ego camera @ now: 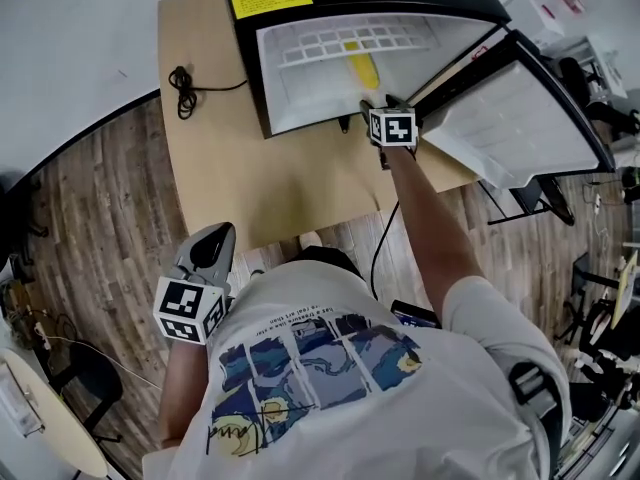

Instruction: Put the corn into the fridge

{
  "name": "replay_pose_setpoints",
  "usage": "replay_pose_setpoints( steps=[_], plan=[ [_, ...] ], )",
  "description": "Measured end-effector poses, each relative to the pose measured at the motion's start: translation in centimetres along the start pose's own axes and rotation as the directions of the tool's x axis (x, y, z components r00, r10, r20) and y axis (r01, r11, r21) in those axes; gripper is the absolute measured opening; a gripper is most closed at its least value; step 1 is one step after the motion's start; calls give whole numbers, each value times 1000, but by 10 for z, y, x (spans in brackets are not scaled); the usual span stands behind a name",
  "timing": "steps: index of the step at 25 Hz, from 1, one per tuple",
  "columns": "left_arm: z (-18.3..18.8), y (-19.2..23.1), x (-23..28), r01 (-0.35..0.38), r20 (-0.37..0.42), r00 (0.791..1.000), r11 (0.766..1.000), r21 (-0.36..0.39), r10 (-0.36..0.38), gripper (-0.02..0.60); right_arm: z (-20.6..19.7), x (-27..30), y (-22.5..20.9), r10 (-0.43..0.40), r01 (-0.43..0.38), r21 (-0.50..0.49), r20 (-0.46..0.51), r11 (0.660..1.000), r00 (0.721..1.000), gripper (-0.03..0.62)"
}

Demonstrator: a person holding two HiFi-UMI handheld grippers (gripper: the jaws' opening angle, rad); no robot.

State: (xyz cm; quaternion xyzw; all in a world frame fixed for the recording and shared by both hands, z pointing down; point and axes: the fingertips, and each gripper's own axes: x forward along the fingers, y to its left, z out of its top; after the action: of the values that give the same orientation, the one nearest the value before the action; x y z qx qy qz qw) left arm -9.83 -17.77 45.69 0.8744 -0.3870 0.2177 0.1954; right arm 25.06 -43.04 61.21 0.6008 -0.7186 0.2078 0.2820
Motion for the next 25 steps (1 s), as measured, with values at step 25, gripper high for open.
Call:
replay_pose_setpoints(
  steps=[25],
  plan=[
    [-56, -10, -89, 151, 29, 988, 985, 83, -154, 9, -91, -201, 136, -6, 5, 32, 54, 999, 999, 117]
  ],
)
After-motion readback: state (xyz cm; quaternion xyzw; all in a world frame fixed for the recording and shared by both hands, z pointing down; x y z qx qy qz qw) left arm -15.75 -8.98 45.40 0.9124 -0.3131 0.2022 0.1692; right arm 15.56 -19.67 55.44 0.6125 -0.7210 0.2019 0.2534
